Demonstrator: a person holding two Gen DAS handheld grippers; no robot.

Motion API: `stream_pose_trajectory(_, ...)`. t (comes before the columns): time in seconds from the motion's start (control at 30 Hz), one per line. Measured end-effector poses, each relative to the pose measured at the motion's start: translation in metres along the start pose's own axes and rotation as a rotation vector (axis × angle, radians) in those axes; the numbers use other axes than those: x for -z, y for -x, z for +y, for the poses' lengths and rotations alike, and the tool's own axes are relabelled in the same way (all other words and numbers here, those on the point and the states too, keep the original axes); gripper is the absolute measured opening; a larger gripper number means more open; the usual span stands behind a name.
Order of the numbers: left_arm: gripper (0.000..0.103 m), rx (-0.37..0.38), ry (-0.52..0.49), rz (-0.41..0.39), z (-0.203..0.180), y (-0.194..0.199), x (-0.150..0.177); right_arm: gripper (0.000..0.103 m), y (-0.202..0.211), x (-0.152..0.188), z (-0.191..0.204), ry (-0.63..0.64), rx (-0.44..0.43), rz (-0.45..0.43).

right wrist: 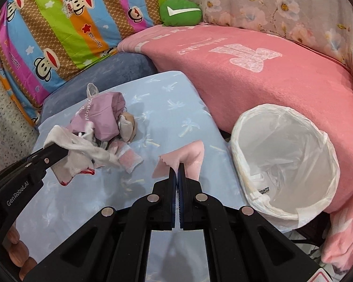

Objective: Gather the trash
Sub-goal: 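Grasp the pink cloth with the right tool while the left tool carries the glove, then open both tools over the wastebasket to drop the glove and pink cloth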

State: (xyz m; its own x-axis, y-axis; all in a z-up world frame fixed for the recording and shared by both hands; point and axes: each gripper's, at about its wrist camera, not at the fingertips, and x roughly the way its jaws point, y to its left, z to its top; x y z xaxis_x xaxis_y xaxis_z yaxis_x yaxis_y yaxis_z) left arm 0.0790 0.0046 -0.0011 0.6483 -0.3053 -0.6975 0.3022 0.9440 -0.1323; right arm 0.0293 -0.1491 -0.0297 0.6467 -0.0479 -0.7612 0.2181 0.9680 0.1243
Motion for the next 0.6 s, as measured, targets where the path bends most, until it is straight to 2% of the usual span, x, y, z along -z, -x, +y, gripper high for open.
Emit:
stream_pose_trajectory(0.43,0.005,0.148,-0.140,0.028,-0.088,-0.021,-0.006,0.001,0.023,0.010,-0.098,-0.158,0.119,-0.036)
stream_pose_trajectory(0.6,0.005,0.182,-0.199,0.036,-0.122,-0.029,-0.010,0.001,0.026,0.014,-0.130,-0.212,0.153,-0.046)
